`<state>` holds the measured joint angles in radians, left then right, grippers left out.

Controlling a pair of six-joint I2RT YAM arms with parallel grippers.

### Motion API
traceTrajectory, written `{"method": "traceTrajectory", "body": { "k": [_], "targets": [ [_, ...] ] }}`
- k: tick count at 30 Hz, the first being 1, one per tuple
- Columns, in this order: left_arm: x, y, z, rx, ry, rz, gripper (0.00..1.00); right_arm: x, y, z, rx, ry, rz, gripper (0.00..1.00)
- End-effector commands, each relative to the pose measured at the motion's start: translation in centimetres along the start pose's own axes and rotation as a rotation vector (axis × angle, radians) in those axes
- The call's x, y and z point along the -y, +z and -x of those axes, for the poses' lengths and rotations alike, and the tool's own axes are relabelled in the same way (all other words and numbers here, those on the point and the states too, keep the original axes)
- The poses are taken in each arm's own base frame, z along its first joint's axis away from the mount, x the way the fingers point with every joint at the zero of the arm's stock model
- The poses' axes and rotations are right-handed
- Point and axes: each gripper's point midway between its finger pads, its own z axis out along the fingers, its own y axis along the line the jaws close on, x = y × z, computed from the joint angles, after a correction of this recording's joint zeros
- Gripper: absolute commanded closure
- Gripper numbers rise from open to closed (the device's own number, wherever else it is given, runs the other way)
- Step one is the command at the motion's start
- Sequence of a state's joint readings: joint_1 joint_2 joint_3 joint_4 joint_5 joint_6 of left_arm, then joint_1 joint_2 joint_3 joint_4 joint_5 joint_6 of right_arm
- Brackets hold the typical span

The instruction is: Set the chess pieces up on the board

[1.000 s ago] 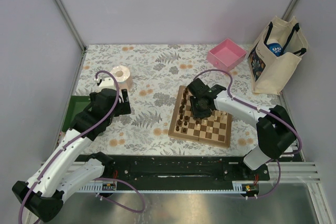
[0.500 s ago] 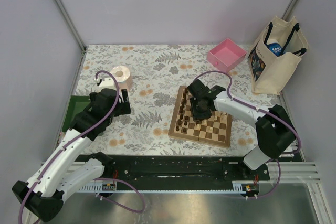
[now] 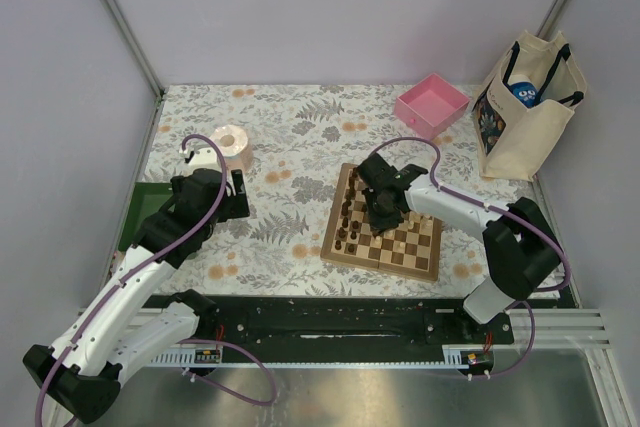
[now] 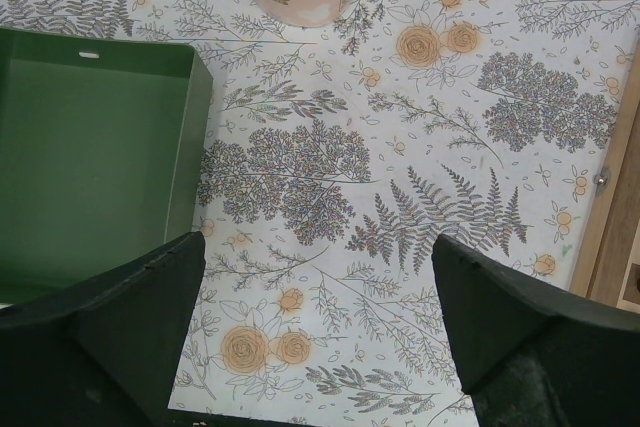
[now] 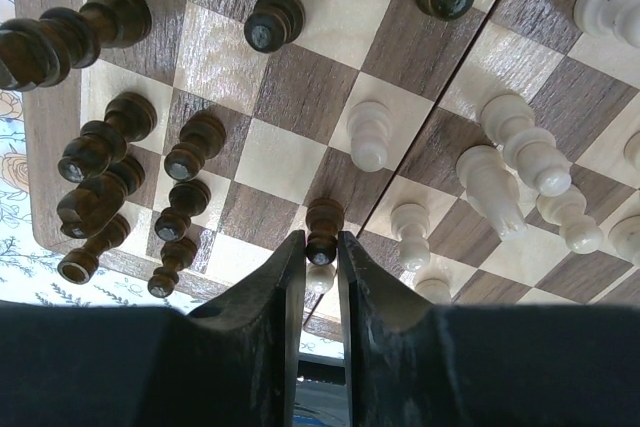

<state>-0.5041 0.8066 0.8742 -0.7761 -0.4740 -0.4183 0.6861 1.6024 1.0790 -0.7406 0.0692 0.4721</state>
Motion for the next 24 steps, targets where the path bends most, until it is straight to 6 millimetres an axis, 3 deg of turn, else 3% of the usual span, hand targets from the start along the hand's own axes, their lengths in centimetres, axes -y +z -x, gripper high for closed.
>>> {"method": "traceTrajectory", "body": {
  "k": [1,8,12,24],
  "targets": [
    [0.1,0.0,0.2,0.008,-0.004,-0.011,0.01,-0.1,-0.2,1.0,0.037,0.009,0.003,0.74],
    [0.1,0.0,0.2,0.013,-0.007,-0.011,0.01,-1.8,-2.7,4.2,0.132,-0.003,0.067,0.76],
    [0.1,0.0,0.2,0.011,-0.006,-0.01,0.01,-2.8,-3.2,5.9,0.16,-0.008,0.083,0.76],
    [0.1,0.0,0.2,0.011,-0.006,-0.01,0.01,-4.1,-1.6,7.7,0.148,-0.014,0.083,0.75]
  ]
}}
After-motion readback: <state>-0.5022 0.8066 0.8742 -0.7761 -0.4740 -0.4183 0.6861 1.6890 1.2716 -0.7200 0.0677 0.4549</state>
